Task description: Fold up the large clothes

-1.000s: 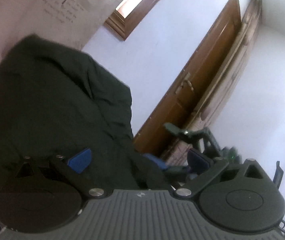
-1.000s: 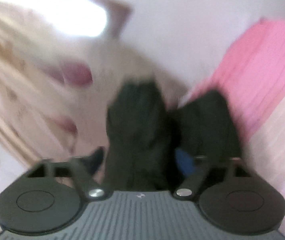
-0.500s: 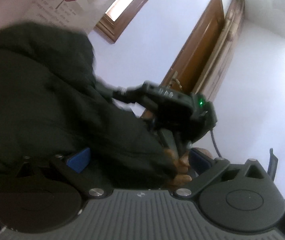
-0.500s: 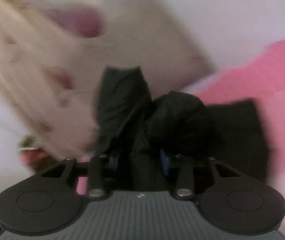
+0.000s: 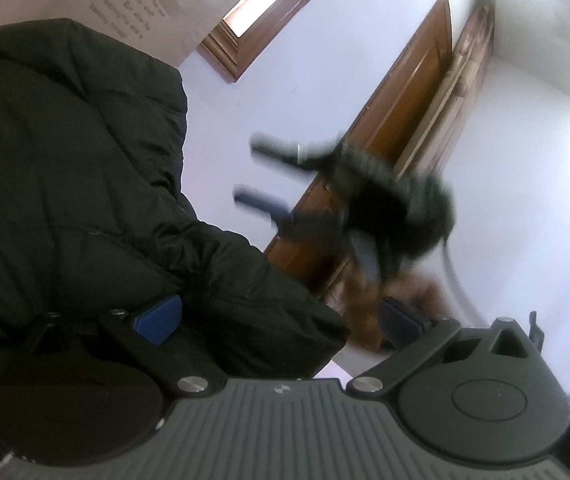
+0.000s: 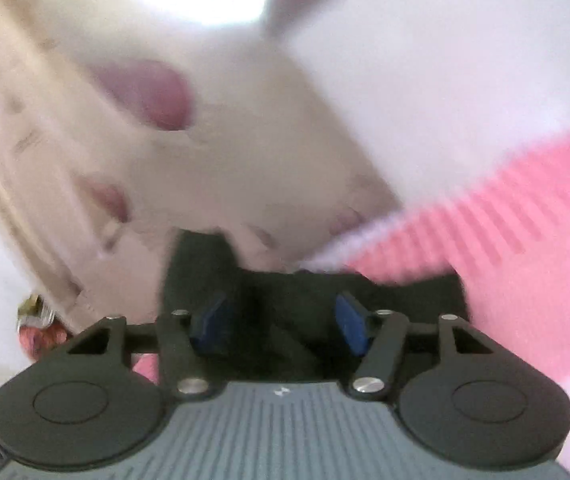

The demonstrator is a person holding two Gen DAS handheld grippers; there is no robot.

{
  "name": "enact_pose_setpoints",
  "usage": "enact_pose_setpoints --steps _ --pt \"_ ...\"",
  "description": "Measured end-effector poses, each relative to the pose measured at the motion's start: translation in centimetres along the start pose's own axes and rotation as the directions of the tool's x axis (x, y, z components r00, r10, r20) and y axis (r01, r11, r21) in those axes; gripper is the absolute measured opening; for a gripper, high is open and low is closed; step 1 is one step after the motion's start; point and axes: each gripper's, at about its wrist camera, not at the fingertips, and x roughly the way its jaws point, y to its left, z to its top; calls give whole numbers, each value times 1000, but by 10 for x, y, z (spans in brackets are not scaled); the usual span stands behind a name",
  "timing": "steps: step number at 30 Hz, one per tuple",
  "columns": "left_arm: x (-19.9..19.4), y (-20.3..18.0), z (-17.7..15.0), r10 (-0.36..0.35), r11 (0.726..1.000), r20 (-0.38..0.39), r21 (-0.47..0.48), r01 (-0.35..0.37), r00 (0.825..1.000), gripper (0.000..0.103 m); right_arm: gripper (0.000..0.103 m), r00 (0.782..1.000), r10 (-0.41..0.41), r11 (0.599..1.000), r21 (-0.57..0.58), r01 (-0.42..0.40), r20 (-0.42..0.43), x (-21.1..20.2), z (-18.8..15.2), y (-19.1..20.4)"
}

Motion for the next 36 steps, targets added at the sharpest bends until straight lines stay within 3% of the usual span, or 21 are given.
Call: enact_pose_setpoints --steps 2,3,6,8,10,11,12,15,20,23,26,32,36 --pt "0 0 -1 4 1000 6 -3 -4 1000 103 86 997 4 992 -125 -13 -71 19 12 36" --pt "-2 -1 -2 5 1000 8 0 -5 1000 103 90 993 -7 983 -184 -14 -117 34 13 52" --pt "-2 -2 -4 15 1000 7 21 -16 1000 103 91 955 -145 925 -379 38 -258 99 3 86" --pt "-4 -3 -5 22 999 15 38 -23 1000 103 36 921 -165 913 -407 7 -352 128 -12 93" --pt "-6 -2 -6 6 999 15 39 -7 1000 103 20 911 -196 866 -500 -12 -362 129 -22 111" --pt "-8 -3 -7 -1 999 22 41 0 1000 103 16 920 -201 827 -561 -25 -337 116 -24 123" --pt "-8 -4 -9 -11 999 26 39 10 1000 103 15 936 -187 814 -580 -22 -299 98 -22 127" --pt "-3 -11 -14 -34 999 8 42 33 999 103 12 969 -176 841 -538 58 -171 45 -18 112" --pt "12 -30 -21 -53 991 -60 122 60 997 103 10 967 -232 906 -385 176 -104 2 -57 45" --pt "15 -31 -20 -39 993 -53 109 44 998 103 9 973 -226 942 -267 206 -47 -16 -58 13" --pt "12 -30 -17 -40 999 -14 35 41 999 103 8 983 -183 967 -184 179 -6 -22 -52 -1" --pt "18 -34 -15 -52 998 3 41 52 999 103 8 985 -155 976 -169 140 -78 42 -39 -9" --pt "31 -31 -16 -63 998 5 28 62 998 103 7 990 -32 993 -115 16 -136 78 -31 -18"
